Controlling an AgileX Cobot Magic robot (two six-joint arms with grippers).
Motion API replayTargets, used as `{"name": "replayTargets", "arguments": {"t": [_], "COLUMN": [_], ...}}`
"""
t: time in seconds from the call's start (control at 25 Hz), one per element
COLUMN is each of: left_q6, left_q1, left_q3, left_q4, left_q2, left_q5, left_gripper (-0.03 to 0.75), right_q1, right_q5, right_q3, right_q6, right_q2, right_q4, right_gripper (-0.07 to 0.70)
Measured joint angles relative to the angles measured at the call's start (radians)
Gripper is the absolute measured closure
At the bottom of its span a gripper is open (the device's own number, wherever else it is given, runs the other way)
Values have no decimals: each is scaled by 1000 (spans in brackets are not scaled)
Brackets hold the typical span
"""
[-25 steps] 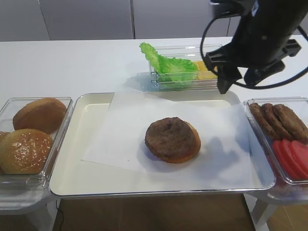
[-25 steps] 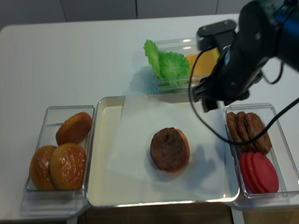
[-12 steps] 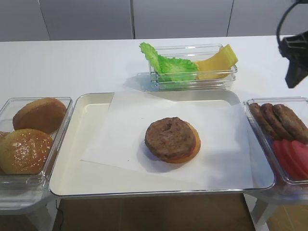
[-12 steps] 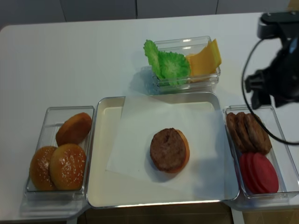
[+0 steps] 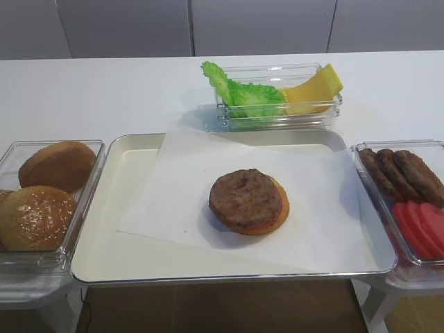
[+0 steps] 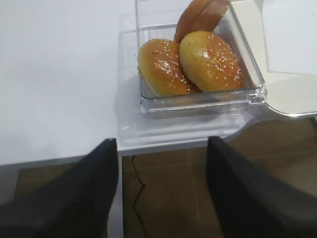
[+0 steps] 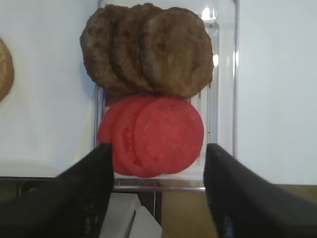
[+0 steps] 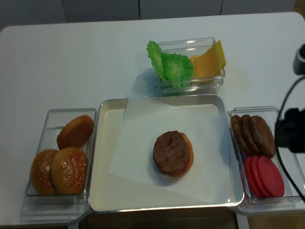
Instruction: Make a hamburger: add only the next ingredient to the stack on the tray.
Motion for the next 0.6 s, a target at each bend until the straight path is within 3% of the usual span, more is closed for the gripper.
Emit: {"name": "replayTargets", "arguments": {"t": [0.2, 0.6], "left_q6": [0, 0], "left_q1": [0, 0], "left_q3": [0, 0], "left_q4": [0, 0], "left_q2": [0, 0], "left_q5": [0, 0], "left_gripper": [296, 296], "right_q1": [0, 0], "right_q5": [9, 80], "right_q3": [95, 208], "right_q6": [0, 0], "right_q2": [-203, -607], "right_q4": [0, 0], "right_gripper": [181, 181]}}
